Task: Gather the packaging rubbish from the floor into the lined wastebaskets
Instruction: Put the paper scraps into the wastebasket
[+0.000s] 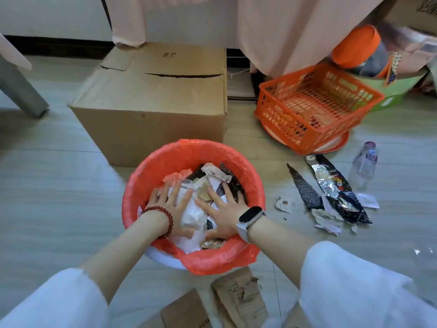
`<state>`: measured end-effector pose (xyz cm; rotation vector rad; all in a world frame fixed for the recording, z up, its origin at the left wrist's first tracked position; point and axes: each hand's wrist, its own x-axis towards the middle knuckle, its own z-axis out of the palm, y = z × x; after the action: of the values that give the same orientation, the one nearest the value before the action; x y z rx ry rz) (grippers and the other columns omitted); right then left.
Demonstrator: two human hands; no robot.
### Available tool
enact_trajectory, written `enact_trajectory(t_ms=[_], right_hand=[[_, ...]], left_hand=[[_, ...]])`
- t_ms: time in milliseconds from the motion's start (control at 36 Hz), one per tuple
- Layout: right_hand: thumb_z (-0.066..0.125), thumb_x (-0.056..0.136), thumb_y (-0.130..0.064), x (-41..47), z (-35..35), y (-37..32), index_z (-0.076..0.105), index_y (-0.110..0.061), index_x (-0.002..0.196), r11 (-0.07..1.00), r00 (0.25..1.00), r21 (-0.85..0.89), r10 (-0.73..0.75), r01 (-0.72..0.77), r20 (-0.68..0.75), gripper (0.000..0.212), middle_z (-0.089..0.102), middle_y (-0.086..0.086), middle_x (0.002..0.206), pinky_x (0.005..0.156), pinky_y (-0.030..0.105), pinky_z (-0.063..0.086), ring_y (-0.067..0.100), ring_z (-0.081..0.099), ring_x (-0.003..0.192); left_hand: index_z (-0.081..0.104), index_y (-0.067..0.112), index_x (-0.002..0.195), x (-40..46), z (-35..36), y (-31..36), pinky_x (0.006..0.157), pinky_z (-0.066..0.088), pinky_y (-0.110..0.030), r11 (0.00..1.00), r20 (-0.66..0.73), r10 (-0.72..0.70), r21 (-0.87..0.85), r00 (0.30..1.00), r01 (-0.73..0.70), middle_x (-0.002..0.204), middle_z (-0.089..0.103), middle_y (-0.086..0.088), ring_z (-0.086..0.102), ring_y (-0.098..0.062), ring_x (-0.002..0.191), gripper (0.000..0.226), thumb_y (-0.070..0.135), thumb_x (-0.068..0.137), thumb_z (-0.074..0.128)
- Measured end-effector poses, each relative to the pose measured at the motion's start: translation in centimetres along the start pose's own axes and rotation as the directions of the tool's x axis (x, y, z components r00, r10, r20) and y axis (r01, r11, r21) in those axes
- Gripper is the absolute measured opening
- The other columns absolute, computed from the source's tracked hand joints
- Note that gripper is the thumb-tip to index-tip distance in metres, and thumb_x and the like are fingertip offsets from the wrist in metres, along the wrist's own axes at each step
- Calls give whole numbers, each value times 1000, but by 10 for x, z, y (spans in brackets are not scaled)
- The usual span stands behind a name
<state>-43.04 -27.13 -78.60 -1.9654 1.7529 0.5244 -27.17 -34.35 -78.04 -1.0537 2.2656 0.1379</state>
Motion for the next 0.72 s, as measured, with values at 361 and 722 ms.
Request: enact_trajectory(t_ms=[361,722], right_hand=[[41,95,-42,-52,-54,2,48,-17,129,978,871,127,-83,164,-485,43,43,7,138,95,45,42,28,41,124],[42,86,-8,-96,-49,139,60,-4,102,867,298,435,360,243,-884,25,61,5,93,69,21,41,13,54,81]], left_hand=[[38,29,137,-41,-57,-13,111,22,-50,910,-414,-12,-382,910,-161,151,24,-3,20,-25,139,62,32,80,63],[58,12,112,2,-129,131,87,45,-39,615,-725,-313,-647,613,-451,114,56,-11,54,-28,102,27,11,86,50]])
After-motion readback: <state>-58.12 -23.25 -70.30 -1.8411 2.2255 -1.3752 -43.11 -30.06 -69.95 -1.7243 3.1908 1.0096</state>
